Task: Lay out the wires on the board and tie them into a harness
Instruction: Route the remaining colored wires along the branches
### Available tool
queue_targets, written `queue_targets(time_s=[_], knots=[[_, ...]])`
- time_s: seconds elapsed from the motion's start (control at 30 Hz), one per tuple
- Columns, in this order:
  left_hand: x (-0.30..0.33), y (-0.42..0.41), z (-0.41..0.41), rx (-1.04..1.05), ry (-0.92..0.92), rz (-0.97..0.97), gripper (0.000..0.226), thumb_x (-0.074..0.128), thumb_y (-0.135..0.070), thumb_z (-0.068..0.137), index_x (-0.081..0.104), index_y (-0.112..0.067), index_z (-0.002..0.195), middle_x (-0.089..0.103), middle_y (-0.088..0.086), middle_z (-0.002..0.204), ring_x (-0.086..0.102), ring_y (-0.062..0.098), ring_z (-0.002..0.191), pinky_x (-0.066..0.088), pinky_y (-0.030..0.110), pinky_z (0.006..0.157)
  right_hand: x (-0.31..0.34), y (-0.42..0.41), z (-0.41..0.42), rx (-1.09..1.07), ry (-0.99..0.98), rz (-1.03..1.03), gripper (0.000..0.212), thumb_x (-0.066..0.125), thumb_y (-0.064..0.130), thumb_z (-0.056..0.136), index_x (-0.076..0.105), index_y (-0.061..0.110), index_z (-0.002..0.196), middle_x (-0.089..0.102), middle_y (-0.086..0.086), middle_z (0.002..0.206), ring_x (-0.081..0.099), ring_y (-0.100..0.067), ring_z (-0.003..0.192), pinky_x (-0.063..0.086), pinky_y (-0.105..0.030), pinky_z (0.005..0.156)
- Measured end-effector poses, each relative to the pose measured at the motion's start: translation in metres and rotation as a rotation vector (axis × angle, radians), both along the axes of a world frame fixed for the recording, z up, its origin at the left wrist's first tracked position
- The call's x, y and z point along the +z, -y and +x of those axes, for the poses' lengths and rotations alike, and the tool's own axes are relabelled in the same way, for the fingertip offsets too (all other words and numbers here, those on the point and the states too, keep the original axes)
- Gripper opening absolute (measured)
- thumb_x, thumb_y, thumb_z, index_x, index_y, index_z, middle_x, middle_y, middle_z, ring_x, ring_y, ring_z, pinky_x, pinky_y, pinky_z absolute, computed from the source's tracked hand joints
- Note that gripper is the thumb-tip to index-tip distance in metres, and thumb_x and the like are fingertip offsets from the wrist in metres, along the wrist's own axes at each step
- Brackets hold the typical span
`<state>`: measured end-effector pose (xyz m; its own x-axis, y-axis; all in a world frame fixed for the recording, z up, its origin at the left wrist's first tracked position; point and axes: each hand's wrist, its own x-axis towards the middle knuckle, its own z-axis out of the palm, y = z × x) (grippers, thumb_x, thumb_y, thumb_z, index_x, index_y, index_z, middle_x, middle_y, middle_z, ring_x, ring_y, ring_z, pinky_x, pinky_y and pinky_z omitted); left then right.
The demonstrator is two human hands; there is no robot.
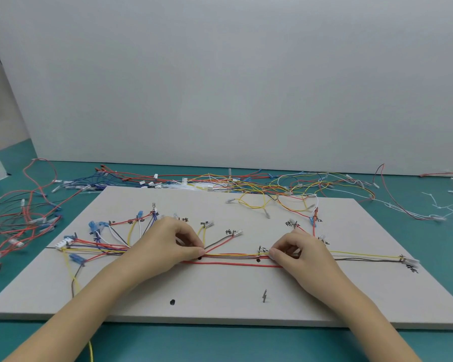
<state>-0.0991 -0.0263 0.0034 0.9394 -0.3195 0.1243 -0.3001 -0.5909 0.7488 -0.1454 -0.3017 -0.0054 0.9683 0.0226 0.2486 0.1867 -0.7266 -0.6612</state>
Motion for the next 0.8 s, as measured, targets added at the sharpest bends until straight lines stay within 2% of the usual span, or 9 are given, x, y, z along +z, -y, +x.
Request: queue_targets(time_s=[0.1,0.17,0.33,0.43,0.5,0.6,0.7,0.8], knots=[[0.0,0.002,0.0,0.03,-0.021,-0.006,0.011,0.08,-0.013,0.075,0.075,-0.019,0.069,0.073,-0.004,0.072,0.068,0.009,0.064,0.056,0.025,0.066,0.001,-0.003,0.0,0.0,0.007,-0.006,0.009,0.069,0.016,0.086,0.071,0.02,0.077,0.062,0.003,0.084,0.056,-0.011,0.085,0.043,-0.022,0.076],[0.001,0.001,0.0,0.031,-0.041,0.001,0.009,0.08,-0.015,0.076,0.075,-0.02,0.07,0.072,-0.003,0.074,0.068,0.014,0.067,0.056,0.027,0.066,0.001,-0.004,-0.002,0.004,0.019,-0.006,0.009,0.068,0.015,0.086,0.071,0.021,0.078,0.063,0.004,0.083,0.056,-0.011,0.085,0.044,-0.022,0.076],[0.002,0.001,0.002,-0.001,-0.081,0.047,0.01,0.075,-0.017,0.077,0.072,-0.025,0.071,0.07,-0.006,0.077,0.064,0.007,0.066,0.052,0.023,0.067,-0.001,-0.005,-0.005,0.017,0.057,0.005,0.012,0.068,0.011,0.085,0.072,0.021,0.08,0.062,0.005,0.081,0.056,-0.006,0.081,0.039,-0.01,0.07],[0.002,0.0,0.002,-0.023,-0.095,0.036,0.012,0.074,-0.015,0.079,0.071,-0.025,0.072,0.069,-0.005,0.077,0.063,0.004,0.064,0.052,0.022,0.068,-0.002,-0.008,-0.005,0.028,0.064,0.018,0.017,0.065,0.006,0.086,0.072,0.021,0.083,0.061,0.006,0.082,0.056,-0.002,0.081,0.039,-0.008,0.071],[0.002,-0.001,0.002,-0.023,-0.095,0.028,0.012,0.074,-0.015,0.079,0.071,-0.024,0.073,0.069,-0.005,0.077,0.062,0.002,0.063,0.052,0.021,0.067,-0.003,-0.01,-0.005,0.042,0.059,0.003,0.021,0.063,0.003,0.087,0.072,0.022,0.086,0.061,0.008,0.084,0.056,-0.003,0.082,0.04,-0.011,0.073],[0.002,0.0,0.0,-0.022,-0.081,0.02,0.012,0.075,-0.014,0.08,0.072,-0.023,0.073,0.067,-0.005,0.076,0.06,0.001,0.061,0.049,0.015,0.062,-0.004,-0.011,-0.004,0.048,0.05,-0.016,0.023,0.061,0.003,0.088,0.072,0.023,0.086,0.061,0.006,0.086,0.056,-0.01,0.085,0.043,-0.021,0.079],[0.001,0.0,0.001,0.001,-0.021,0.035,0.012,0.078,-0.017,0.077,0.072,-0.026,0.07,0.063,-0.007,0.082,0.058,-0.002,0.073,0.042,0.009,0.066,-0.005,-0.012,-0.003,0.036,0.057,-0.006,0.02,0.061,0.007,0.089,0.071,0.024,0.086,0.062,0.005,0.087,0.056,-0.01,0.086,0.044,-0.025,0.079],[0.0,0.001,0.001,0.041,0.014,0.06,0.014,0.08,-0.022,0.075,0.072,-0.031,0.067,0.061,-0.007,0.088,0.055,0.0,0.082,0.041,0.016,0.07,-0.005,-0.015,0.001,0.029,0.062,-0.008,0.006,0.062,0.025,0.09,0.065,0.028,0.086,0.06,0.007,0.081,0.054,-0.009,0.083,0.043,-0.026,0.075]])
